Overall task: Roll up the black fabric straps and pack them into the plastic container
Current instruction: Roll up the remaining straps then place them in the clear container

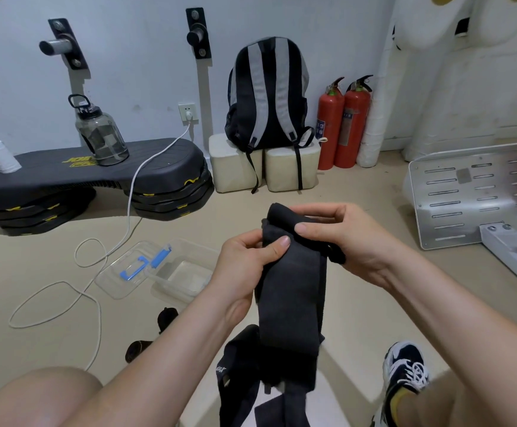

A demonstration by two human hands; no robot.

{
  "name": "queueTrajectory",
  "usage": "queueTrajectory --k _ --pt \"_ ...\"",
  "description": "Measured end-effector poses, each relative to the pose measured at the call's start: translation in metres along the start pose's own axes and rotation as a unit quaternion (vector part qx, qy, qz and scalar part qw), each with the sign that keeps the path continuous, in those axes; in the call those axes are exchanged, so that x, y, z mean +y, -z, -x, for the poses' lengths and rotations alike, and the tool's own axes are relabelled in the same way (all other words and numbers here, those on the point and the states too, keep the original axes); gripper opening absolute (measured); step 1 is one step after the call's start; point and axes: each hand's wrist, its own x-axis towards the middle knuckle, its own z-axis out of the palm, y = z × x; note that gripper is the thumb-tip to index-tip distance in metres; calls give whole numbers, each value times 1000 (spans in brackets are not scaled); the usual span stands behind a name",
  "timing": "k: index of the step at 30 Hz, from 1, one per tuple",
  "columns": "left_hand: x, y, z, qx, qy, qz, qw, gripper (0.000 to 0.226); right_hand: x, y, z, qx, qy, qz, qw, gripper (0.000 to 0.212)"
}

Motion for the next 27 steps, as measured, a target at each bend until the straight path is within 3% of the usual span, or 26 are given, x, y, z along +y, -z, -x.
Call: queueTrajectory --k 3,7,9,12,14,17,19,23,27 --pt "2 0 2 -7 7 -15 1000 14 3 1 1 -7 1 -25 1000 38" --pt "0 1 0 24 -40 -101 994 15 4 -4 -1 21 44 38 998 41" --pt "4 3 -2 51 -48 -95 993 30 2 -5 -2 31 76 62 995 44" --pt "17 11 -4 -21 -23 -69 997 49 -2 -4 -1 31 104 109 988 48" --pt "22 11 -1 -63 -35 -107 992 48 -4 -6 1 28 118 162 979 50" --pt "19 7 -1 -29 -79 -148 985 29 -3 -12 3 17 121 201 972 48" --pt "17 7 -2 1 -97 -135 986 15 -1 -10 1 37 101 165 980 51" --pt "15 6 -4 39 -105 -45 993 10 6 -7 -2 68 -15 -57 996 59" --pt "13 2 -3 59 -92 32 993 15 19 -15 -6 152 32 -41 987 48"
